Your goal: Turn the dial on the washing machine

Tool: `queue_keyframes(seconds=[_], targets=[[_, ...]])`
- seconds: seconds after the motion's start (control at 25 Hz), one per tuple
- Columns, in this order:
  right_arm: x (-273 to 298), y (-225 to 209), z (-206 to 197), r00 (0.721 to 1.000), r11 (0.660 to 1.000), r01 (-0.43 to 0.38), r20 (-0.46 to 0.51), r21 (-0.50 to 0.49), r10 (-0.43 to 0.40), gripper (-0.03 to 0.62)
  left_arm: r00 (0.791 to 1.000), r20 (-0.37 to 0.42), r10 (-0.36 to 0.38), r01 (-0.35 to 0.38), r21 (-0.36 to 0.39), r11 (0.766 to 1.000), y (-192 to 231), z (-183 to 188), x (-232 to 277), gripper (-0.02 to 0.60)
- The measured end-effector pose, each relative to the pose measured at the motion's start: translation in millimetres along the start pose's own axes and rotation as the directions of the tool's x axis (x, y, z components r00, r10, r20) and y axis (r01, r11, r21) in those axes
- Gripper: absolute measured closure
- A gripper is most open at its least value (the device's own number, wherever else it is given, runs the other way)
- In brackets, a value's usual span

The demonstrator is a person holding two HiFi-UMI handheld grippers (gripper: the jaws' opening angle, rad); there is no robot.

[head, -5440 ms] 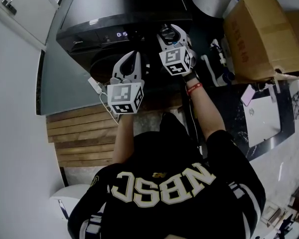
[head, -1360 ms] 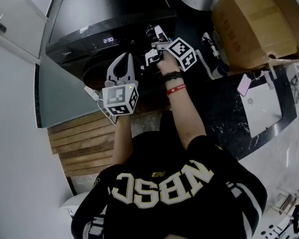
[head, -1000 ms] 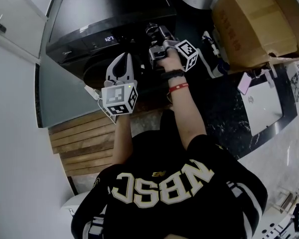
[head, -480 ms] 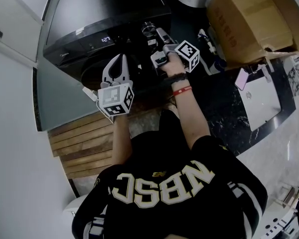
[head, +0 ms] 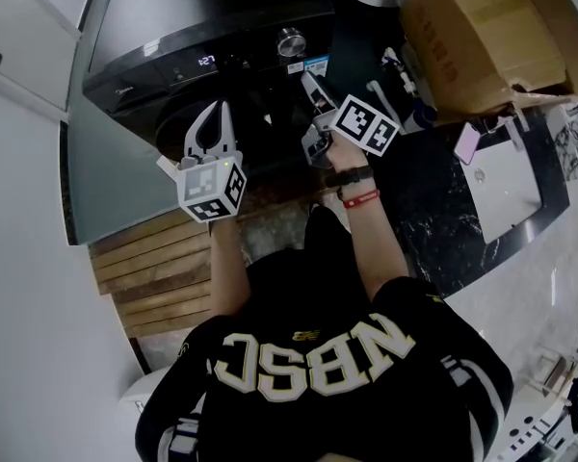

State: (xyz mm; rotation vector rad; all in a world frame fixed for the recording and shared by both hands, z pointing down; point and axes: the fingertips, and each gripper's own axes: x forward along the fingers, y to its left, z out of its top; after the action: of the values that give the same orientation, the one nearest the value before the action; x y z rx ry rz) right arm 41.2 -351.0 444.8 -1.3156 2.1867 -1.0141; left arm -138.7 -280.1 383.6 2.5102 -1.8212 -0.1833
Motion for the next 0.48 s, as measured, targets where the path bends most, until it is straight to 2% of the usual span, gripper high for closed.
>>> queue_keyframes(seconds=[0.12,0.24,0.36,0.48], targets=[[-13.3,6.8,-1.4,0.999,0.986,0.034,0.006,-0.166,-0.034,0.433,1.0,-0.006,-0.002,0.002,0.005,1.0,0.3,-1.9,-7.1,0.568],[-24.2,16.4,-5.6,0.999,0.953,0.054,0.017,-0.297,-0.051,0.457,1.0,-0.006,-0.006,0.006,0.012,1.0,-1.3,-1.3,-14.4,0.568],[-32.4,28.8,-9.6,0.999,0.91,0.052,0.028,-0.41,-0.045,0.471,1.0,-0.014,-0.017,0.017,0.018,1.0,-3.9,-4.0,-20.5,0.568],[-42.5,37.2,-13.2,0.997,0.854,0.068,0.053,-0.517,-0.047,0.492,1.0,-0.02,-0.017,0.018,0.028,0.999,-5.4,-5.8,-28.1,0.568]])
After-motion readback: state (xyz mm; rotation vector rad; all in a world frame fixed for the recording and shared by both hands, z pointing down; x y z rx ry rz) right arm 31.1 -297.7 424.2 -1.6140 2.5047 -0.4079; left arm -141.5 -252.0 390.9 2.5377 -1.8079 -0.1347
